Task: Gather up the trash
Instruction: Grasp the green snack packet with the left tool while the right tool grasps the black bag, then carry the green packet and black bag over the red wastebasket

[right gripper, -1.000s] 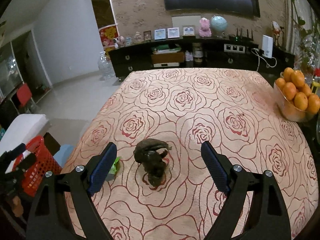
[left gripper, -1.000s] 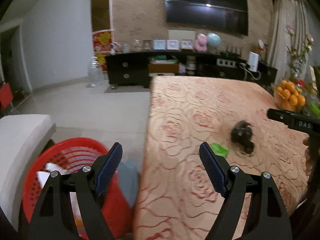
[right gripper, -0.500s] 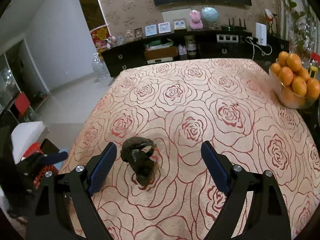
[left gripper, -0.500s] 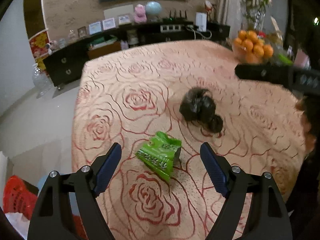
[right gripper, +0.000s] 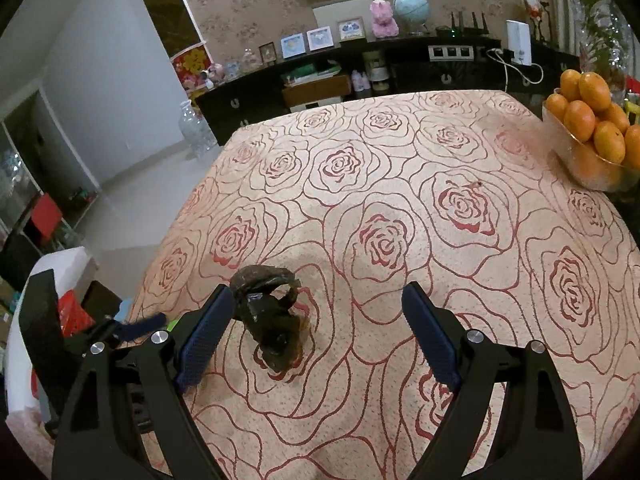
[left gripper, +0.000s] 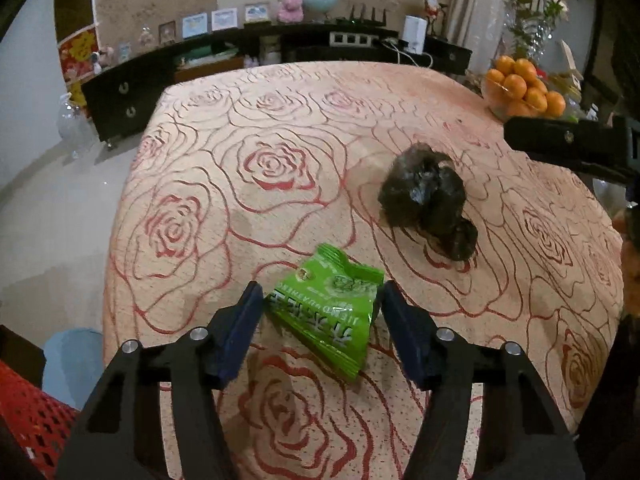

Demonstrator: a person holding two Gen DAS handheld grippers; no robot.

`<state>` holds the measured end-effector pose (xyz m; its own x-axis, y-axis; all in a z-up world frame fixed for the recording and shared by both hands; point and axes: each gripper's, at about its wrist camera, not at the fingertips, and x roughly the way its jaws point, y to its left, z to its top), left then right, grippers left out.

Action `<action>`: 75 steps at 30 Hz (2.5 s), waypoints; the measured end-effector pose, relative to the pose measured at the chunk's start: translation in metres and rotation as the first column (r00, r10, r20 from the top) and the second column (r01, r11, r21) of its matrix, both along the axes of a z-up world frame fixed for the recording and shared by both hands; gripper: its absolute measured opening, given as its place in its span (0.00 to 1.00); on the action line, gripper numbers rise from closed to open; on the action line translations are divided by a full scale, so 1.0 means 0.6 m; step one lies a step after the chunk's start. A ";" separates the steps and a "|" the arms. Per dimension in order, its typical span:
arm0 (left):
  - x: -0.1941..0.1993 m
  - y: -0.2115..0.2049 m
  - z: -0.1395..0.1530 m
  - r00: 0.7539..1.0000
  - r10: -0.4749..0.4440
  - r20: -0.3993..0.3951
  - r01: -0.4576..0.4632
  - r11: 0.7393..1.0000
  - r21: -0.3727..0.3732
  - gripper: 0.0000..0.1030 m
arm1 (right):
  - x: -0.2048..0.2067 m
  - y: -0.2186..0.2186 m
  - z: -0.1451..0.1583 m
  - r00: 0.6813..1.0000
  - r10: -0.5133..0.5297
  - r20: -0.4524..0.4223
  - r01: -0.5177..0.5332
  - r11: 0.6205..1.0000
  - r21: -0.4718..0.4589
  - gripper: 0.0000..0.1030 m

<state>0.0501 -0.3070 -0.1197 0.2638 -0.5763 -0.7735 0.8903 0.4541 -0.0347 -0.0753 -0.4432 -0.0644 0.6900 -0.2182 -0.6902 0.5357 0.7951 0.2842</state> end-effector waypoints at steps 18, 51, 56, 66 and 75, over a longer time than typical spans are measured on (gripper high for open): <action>-0.015 0.019 0.019 0.999 0.029 0.019 -0.029 0.999 -0.036 0.32 | 0.019 0.007 -0.017 1.000 0.010 -0.022 -0.010 1.000 -0.002 0.81; 0.009 0.065 0.063 0.988 0.144 0.061 -0.138 0.985 -0.099 0.31 | 0.111 0.054 -0.077 0.987 0.107 -0.120 -0.118 0.988 -0.096 0.45; 0.009 0.070 0.071 0.985 0.158 0.067 -0.149 0.982 -0.116 0.31 | 0.104 0.059 -0.059 0.990 0.107 -0.096 -0.117 0.987 -0.109 0.42; 0.002 0.079 0.093 0.979 0.179 0.097 -0.164 0.976 -0.146 0.31 | 0.087 0.072 -0.014 0.992 0.118 -0.042 -0.123 0.981 -0.150 0.42; -0.001 0.090 0.111 0.975 0.194 0.108 -0.174 0.969 -0.176 0.31 | 0.079 0.077 0.005 0.994 0.113 -0.013 -0.113 0.981 -0.155 0.42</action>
<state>0.0495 -0.2531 -0.0533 0.4648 -0.6251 -0.6270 0.7939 0.6078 -0.0174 -0.0282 -0.3967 -0.0614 0.7135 -0.2434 -0.6570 0.4409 0.8848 0.1509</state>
